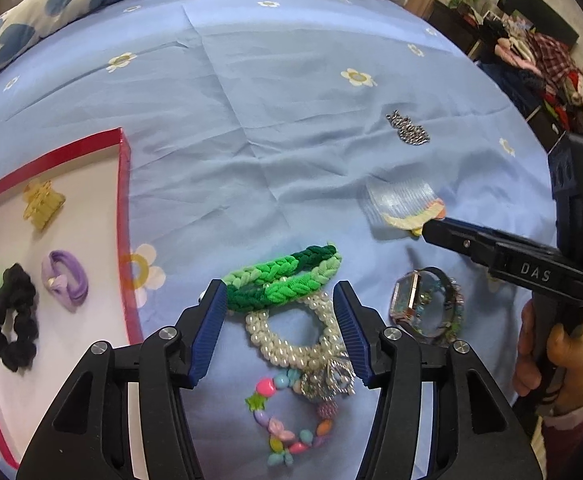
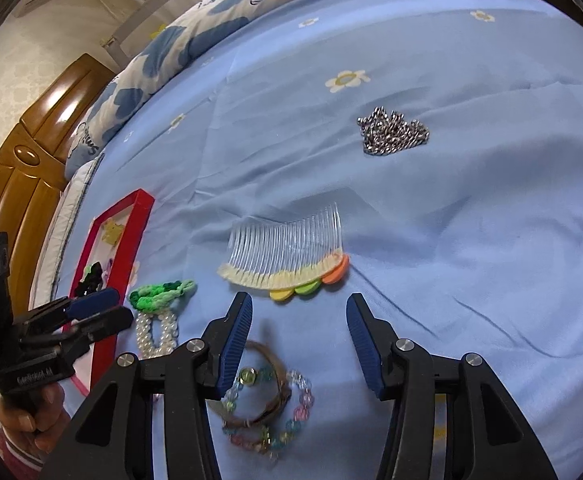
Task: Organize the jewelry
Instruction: 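Grasp the green braided band with the left tool while the right tool grasps the clear beaded comb, then carry the braided band and comb into the box and open both tools, then move both open tools toward the pearl bracelet and gold watch, then grasp the pearl bracelet with the left tool while the right tool grasps the gold watch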
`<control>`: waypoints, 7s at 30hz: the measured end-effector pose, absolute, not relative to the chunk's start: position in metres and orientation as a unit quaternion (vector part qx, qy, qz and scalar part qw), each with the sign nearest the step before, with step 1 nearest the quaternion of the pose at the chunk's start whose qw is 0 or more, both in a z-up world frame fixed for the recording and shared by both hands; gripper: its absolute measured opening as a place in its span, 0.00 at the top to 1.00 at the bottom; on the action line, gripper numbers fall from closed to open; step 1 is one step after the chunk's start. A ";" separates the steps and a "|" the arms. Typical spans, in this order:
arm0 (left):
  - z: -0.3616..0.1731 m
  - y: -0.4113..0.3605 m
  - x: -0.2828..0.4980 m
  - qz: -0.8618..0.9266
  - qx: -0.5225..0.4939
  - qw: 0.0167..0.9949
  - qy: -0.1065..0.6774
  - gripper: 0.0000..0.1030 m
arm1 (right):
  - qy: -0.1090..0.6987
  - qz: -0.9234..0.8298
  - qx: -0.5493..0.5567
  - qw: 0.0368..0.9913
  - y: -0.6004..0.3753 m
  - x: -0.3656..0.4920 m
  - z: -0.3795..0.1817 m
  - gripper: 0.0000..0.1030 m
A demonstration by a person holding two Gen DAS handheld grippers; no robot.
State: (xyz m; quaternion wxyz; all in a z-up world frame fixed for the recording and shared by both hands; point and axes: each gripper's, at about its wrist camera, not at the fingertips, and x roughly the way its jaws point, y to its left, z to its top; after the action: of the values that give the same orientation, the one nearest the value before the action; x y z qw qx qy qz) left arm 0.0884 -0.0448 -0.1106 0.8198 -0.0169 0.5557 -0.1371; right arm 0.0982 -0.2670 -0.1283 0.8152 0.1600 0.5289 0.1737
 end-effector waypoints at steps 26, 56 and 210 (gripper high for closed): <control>-0.091 -0.009 0.088 -0.127 -0.077 0.840 0.522 0.92 | 0.488 0.198 0.168 0.833 -0.235 0.112 -0.104 0.90; -0.061 0.102 0.025 -0.039 -0.157 0.869 0.468 0.92 | 0.476 0.298 0.128 0.818 -0.119 0.084 -0.061 0.90; -0.074 -0.006 0.036 -0.125 -0.079 0.852 0.502 0.90 | 0.483 0.243 0.139 0.830 -0.222 0.038 -0.089 0.92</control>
State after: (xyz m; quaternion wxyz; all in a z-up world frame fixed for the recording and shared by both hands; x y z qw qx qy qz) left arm 0.0364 -0.0062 -0.0736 0.8521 -0.0789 0.5022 -0.1249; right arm 0.0380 -0.2216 -0.0887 0.8296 0.1394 0.4830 0.2432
